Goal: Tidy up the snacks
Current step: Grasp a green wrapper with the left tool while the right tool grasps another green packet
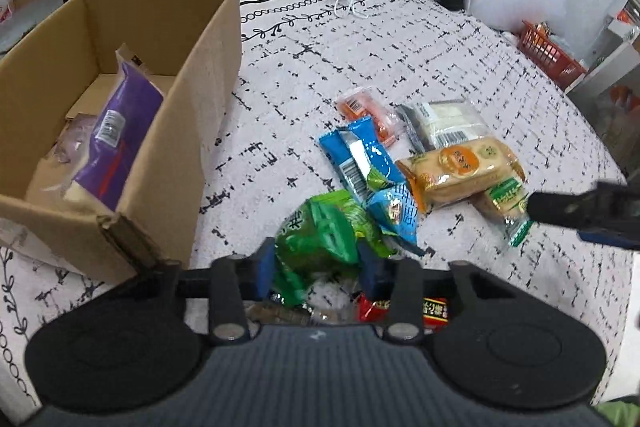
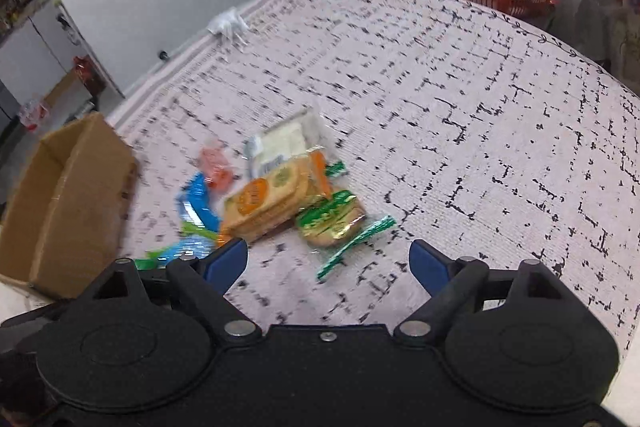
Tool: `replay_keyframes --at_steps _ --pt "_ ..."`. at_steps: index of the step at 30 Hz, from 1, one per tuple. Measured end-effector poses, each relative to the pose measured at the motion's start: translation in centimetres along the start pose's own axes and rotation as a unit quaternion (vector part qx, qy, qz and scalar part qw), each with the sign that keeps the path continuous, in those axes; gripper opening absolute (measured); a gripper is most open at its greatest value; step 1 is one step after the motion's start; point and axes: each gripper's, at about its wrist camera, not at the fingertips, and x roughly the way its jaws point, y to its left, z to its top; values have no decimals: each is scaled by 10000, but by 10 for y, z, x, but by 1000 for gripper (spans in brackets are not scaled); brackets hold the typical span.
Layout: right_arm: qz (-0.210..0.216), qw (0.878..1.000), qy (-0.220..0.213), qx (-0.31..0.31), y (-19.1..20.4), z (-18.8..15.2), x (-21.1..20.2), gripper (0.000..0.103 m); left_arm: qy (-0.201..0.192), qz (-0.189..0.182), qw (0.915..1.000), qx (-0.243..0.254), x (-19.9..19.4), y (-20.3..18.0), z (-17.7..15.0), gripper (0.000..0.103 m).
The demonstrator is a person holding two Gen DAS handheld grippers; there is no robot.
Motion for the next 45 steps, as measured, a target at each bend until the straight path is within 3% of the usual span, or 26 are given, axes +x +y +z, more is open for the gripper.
replay_keyframes --at_steps 4,12,15,17,18,19,22,33,45 --pt "-243 9996 135 -73 0 -1 21 75 -32 -27 10000 26 -4 -1 3 36" --pt "-514 9985 -29 -168 -1 -7 34 77 -129 -91 9998 -116 -19 2 4 36" --pt "-449 9988 -141 -137 -2 -10 35 72 -160 -125 9997 -155 -29 2 3 36" --pt "-432 9985 -244 -248 1 -10 35 55 -182 -131 9996 -172 -35 2 1 36" --pt "-426 9982 -290 -295 2 -11 34 34 -191 -144 9995 -186 -38 3 1 36" --pt "-381 9985 -288 -284 2 -11 32 25 -212 -156 9995 -198 -42 4 0 36" --pt "-193 9994 -249 -116 -2 -12 27 18 -307 -159 9992 -189 -54 4 -1 36" --pt "41 9991 -418 -34 1 -21 -11 12 -586 -222 9978 -237 -95 6 -10 36" --pt "529 9941 -938 131 5 -28 -55 9 -954 -169 9950 -249 -139 14 -10 36"
